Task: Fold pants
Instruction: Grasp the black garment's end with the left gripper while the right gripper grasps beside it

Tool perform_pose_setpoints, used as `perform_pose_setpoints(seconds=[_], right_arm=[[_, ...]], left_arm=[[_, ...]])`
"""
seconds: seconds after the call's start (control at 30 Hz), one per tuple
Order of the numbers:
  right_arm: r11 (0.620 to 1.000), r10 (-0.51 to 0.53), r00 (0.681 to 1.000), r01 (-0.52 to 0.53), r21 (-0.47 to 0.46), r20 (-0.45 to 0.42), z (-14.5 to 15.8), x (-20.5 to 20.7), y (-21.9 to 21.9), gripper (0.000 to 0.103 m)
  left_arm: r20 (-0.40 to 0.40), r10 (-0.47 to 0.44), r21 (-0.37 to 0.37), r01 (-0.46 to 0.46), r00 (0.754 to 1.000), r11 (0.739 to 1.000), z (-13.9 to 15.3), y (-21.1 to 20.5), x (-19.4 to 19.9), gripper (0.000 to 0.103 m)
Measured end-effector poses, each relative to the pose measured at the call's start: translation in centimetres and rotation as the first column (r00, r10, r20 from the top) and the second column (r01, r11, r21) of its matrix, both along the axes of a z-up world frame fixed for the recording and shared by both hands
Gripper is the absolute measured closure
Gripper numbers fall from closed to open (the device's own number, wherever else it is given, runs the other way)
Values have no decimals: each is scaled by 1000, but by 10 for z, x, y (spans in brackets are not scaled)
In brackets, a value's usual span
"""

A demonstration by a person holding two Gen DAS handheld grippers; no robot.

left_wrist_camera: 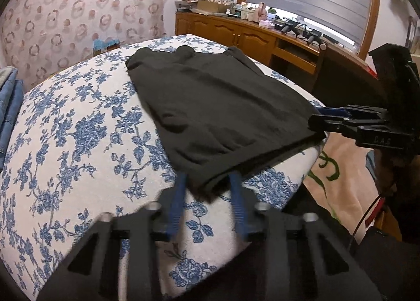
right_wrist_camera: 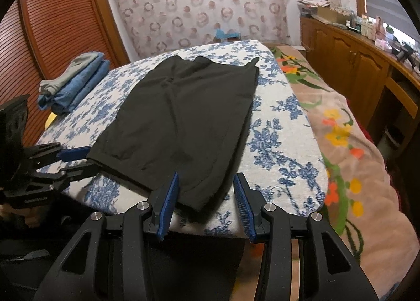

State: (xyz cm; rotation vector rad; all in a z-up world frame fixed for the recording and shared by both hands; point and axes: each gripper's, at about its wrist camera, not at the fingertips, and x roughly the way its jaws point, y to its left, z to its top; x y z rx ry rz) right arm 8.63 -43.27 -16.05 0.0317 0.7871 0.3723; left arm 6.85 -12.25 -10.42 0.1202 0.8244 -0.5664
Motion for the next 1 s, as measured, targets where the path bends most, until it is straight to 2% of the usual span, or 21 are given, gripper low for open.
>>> perform_pose_setpoints(seconds=[0.2, 0.7, 0.93, 0.97, 1.0], right_arm=[[1000, 13, 1000, -13, 1, 3, 3, -1, 5, 60], [999, -29, 1000, 29, -28, -9, -5, 0, 1, 60], [999, -8, 1000, 8, -52, -8, -7, -5, 11, 59], [999, -3, 1000, 3, -52, -7, -8, -6, 13, 61], [998, 4, 1000, -5, -55, -7, -8, -7, 15, 67]], left_arm=[[10, -1, -16, 2, 1000, 1000, 3, 2, -3, 84], [-13, 13, -47, -14, 1000, 999, -2, 9, -3, 84], [-13, 15, -49, -16, 1000, 999, -1, 9, -2, 84], [-12, 16, -49, -17, 1000, 999, -1, 10, -2, 84], [-12, 18, -49, -18, 1000, 999, -1, 10, -2, 84]])
